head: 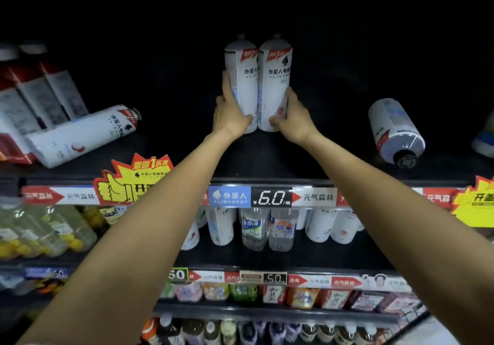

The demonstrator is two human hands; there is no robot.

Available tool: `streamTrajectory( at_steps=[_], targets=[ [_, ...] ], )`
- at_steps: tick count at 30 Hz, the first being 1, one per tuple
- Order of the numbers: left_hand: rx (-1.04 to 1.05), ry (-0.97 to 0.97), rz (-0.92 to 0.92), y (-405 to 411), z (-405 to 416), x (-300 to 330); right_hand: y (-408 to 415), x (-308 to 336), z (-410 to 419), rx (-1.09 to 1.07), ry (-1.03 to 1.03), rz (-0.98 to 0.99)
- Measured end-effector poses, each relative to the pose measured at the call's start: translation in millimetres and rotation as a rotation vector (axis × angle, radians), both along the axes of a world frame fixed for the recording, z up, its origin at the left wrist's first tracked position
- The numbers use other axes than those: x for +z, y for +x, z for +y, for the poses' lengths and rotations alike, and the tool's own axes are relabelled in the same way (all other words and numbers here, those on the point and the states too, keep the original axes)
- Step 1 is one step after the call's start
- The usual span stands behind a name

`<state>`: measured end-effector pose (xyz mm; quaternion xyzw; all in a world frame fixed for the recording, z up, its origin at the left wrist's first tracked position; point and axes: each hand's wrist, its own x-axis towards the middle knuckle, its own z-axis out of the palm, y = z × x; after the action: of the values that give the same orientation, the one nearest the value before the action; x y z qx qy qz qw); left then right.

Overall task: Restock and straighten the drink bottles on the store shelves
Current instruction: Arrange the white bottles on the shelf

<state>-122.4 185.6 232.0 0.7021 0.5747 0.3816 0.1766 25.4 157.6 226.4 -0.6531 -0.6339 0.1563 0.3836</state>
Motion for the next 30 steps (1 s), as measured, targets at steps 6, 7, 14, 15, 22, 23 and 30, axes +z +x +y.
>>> streamTrajectory(
  at_steps=[6, 7, 14, 15, 22, 23, 30],
  targets=[
    [0.014, 0.019, 0.087, -15.6, -73.5, -12.3, 17.0, -10.0, -96.2, 0.1, 0.223, -0.182],
    [-0.007, 0.083, 0.062, -14.7, -97.0, -17.8, 20.8, -16.6, -119.0, 0.117, 0.288, -0.203],
    [-0.255, 0.728, -0.044, 16.4, -210.3, -89.2, 63.8, -97.2, -235.8, 0.2, 0.378, -0.446],
    [-0.293, 0.763, -0.007, 23.1, -214.5, -105.9, 74.0, -112.0, -242.7, 0.184, 0.332, -0.459],
    [-0.304, 0.135, 0.076, 91.3, -192.1, -209.7, 155.4, -196.9, -228.2, -0.006, 0.062, -0.211],
    [-0.271, 0.038, 0.009, 104.9, -184.7, -217.5, 161.7, -205.3, -219.5, -0.049, 0.038, -0.14],
    [0.019, 0.024, -0.185, 191.1, -129.3, -254.5, 167.6, -247.3, -144.1, -0.181, 0.058, 0.106]
  ],
)
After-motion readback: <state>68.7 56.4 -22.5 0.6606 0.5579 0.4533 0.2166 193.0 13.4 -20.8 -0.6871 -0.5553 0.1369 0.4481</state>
